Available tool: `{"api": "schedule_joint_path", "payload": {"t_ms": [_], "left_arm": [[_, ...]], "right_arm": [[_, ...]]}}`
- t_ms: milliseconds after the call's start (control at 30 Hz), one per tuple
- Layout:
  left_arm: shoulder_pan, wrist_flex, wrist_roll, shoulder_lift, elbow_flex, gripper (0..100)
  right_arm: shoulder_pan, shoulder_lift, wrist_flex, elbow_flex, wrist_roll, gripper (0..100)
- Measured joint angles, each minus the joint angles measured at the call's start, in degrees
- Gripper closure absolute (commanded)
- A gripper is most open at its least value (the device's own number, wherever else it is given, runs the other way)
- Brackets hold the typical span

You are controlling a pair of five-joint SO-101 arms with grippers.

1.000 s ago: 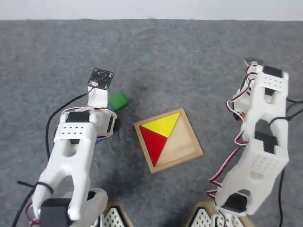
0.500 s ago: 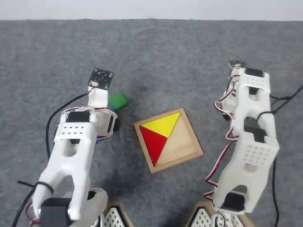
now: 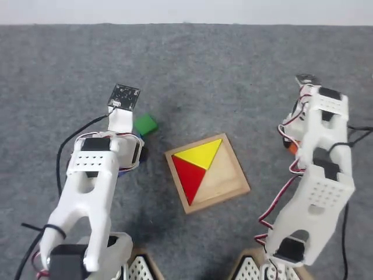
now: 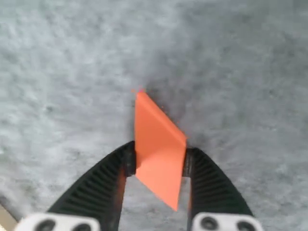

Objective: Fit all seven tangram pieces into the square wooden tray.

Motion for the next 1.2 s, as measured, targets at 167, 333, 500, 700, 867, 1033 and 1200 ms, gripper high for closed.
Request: {"api": "schedule_joint_path", "payload": {"t_ms": [167, 333, 500, 700, 867, 1033, 1200], "left_arm": [[0.0, 0.0, 0.0, 0.0, 0.0, 79], [0.0, 0.0, 0.0, 0.0, 0.0, 79], [0.0, 0.0, 0.0, 0.0, 0.0, 79], [0.0, 0.0, 0.0, 0.0, 0.0, 79], [0.0, 0.0, 0.0, 0.0, 0.0, 79], [0.0, 0.0, 0.0, 0.0, 0.0, 79], [0.0, 0.0, 0.0, 0.0, 0.0, 79]], "right_arm": [[2.3, -0.4, -1.3, 0.1, 0.2, 98.5], [4.0, -1.9, -1.2, 0.2, -4.3, 98.8], [7.3, -9.5, 4.5, -0.5, -6.7, 98.6], [8.7, -18.9, 11.9, -2.4, -0.5, 88.2], [8.9, -19.3, 11.5, 0.8, 2.2, 73.7], [8.0, -18.2, 8.5, 2.7, 2.9, 71.8], [8.1, -17.8, 8.1, 2.7, 2.9, 72.0]]}}
